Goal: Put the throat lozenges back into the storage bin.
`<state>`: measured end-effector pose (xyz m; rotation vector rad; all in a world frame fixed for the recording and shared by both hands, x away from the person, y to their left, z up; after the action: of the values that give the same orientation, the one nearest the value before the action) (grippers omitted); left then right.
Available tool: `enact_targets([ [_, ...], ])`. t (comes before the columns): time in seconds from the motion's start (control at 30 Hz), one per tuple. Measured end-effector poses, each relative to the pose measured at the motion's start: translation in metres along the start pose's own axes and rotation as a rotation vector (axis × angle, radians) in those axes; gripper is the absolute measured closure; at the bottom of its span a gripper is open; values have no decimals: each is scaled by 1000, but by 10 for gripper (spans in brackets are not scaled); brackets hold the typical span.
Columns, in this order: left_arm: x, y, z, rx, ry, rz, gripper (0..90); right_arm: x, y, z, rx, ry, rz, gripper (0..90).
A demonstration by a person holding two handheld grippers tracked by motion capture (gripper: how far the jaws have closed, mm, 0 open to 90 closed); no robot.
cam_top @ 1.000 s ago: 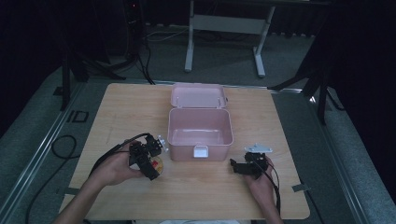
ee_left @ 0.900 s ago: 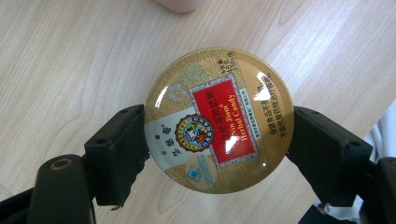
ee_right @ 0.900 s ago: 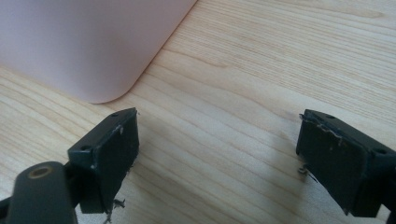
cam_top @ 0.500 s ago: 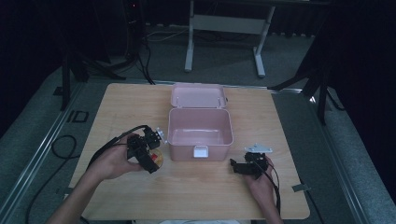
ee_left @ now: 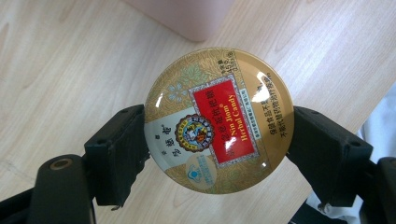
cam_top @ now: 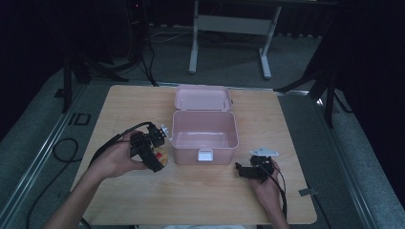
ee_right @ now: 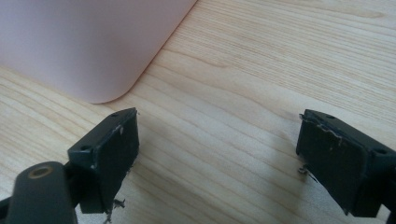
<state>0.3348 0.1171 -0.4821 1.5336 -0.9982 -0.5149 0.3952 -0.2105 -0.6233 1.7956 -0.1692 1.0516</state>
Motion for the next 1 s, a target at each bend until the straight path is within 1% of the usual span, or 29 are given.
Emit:
enact_targets([
  [0.4, 16, 11, -7, 13, -14, 10, 220, 0, 0, 0, 0, -2, 0, 128],
  [0.53, 22, 13, -10, 13, -10, 14, 220, 0, 0, 0, 0, -2, 1, 128],
  [0.57, 23, 14, -11, 16, -17, 13, 220, 0, 0, 0, 0, -2, 1, 128],
  [0.6, 24, 14, -11, 17, -12, 12, 220, 0, 0, 0, 0, -2, 1, 128],
  [0.7, 29, 17, -13, 25, -19, 16, 220, 0, 0, 0, 0, -1, 1, 128],
  [0.87, 36, 20, -14, 23, -14, 30, 220, 0, 0, 0, 0, -1, 1, 128],
  [1.0, 40, 19, -14, 19, -20, 32, 220, 0, 0, 0, 0, -1, 1, 128],
])
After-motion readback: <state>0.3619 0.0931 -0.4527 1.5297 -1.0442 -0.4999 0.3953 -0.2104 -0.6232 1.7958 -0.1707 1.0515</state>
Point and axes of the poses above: each handheld gripper's, and its own axes: y roughly backward along the jaws, x roughly out of its top, z roughly to its right, the point moved 9 cm from there along -y, roughly forward along the jaws, and after that the axes turned 10 degrees about x, right-handed, at the moved point
